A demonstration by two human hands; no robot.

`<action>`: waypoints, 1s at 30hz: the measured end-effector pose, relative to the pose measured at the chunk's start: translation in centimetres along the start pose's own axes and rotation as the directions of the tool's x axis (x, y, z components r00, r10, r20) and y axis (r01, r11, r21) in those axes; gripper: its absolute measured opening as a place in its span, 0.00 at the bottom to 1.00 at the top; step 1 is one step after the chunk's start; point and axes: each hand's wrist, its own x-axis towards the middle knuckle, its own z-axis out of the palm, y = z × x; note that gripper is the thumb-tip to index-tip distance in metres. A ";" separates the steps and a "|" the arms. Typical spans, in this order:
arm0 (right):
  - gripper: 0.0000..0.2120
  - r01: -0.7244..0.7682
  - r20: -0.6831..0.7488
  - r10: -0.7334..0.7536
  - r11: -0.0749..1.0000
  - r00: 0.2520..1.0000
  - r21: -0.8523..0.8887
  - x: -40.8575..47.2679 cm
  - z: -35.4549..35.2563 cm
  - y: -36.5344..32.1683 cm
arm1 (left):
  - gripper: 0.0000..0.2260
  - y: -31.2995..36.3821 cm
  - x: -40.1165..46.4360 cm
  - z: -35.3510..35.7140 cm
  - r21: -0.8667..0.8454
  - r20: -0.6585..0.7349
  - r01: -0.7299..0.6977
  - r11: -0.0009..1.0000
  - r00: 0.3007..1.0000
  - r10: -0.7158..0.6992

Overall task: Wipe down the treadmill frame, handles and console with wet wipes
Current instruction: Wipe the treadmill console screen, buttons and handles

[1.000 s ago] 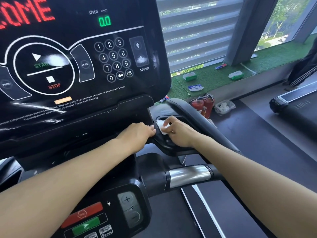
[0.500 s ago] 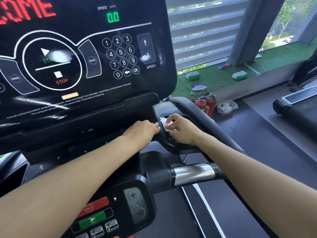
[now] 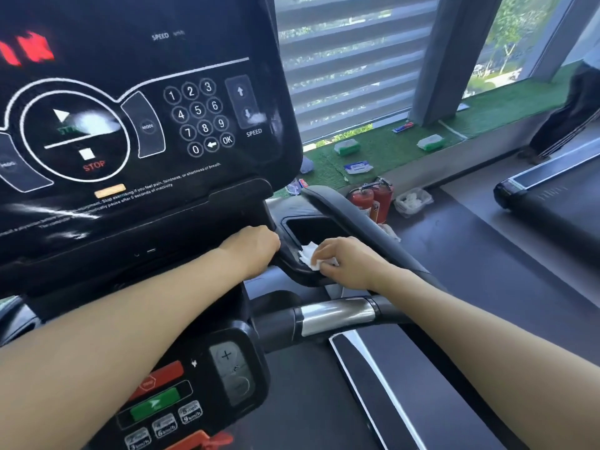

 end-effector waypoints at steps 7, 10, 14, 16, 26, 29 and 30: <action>0.12 -0.119 -0.009 0.121 0.965 0.993 -0.234 -1.1 -1.4 3.0 | 0.08 2.7 0.4 -0.8 0.072 -0.088 -0.097 0.993 0.991 0.103; 0.09 -0.162 -0.008 0.175 0.893 0.984 -0.419 -2.1 -2.2 4.9 | 0.15 4.9 0.3 -1.8 0.029 -0.006 -0.161 0.987 0.987 0.161; 0.10 -0.165 -0.026 0.176 0.847 0.984 -0.505 -2.4 -1.9 5.8 | 0.16 5.3 0.5 -1.9 0.018 0.067 -0.130 0.991 0.989 0.129; 0.10 -0.196 -0.053 0.195 0.850 0.979 -0.490 -2.0 -1.6 5.8 | 0.16 5.2 0.7 -1.8 -0.001 0.067 -0.131 0.991 0.989 0.131; 0.14 -0.096 -0.100 0.042 0.772 0.994 -0.628 -1.7 -0.9 6.0 | 0.16 5.1 0.6 -1.6 -0.039 0.077 -0.119 0.992 0.990 0.122; 0.11 -0.189 -0.195 0.096 0.817 0.976 -0.544 -1.0 -1.2 5.5 | 0.17 5.4 0.2 -2.2 -0.053 0.083 -0.110 0.993 0.990 0.114; 0.10 -0.224 -0.252 0.110 0.841 0.962 -0.492 -0.4 -1.5 5.2 | 0.17 5.4 0.1 -2.4 -0.058 0.087 -0.106 0.993 0.990 0.110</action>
